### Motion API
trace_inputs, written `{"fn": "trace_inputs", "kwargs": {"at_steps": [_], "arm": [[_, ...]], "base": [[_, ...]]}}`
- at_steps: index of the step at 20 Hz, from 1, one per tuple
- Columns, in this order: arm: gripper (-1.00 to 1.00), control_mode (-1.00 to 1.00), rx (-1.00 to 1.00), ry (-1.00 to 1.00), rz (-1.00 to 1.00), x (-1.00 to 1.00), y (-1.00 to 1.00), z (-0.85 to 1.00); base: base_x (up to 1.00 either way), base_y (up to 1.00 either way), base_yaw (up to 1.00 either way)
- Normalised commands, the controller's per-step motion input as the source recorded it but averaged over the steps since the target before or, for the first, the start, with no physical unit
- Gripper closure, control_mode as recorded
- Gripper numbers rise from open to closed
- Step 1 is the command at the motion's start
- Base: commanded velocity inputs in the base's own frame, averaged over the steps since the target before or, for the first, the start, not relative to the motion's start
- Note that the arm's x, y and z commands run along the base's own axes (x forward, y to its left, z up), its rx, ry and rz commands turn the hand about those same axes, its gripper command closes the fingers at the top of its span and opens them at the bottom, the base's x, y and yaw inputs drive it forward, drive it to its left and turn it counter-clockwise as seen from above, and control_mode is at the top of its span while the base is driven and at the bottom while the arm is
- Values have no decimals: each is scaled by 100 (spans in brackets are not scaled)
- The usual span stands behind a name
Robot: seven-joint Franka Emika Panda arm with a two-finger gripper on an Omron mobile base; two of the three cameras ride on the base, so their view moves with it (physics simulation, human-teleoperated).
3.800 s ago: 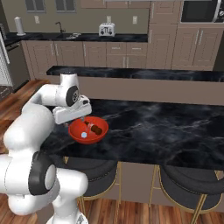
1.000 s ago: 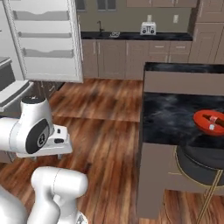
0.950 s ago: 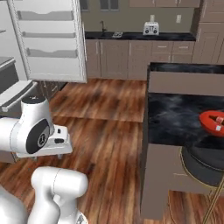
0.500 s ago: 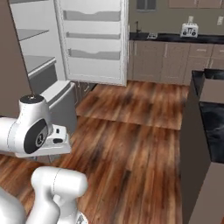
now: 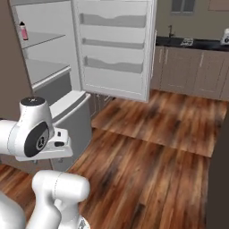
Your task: Open the fridge, grab two sodas, and place both sodas inside the bowl with ice on the dining counter.
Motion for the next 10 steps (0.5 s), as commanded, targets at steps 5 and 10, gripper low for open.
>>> {"fn": "trace_inputs", "kwargs": {"at_steps": [5,10], "arm": [[-100,100,0,0,0,0,0,0],[-100,100,0,0,0,0,0,0]], "base": [[98,0,29],[82,0,30]]}}
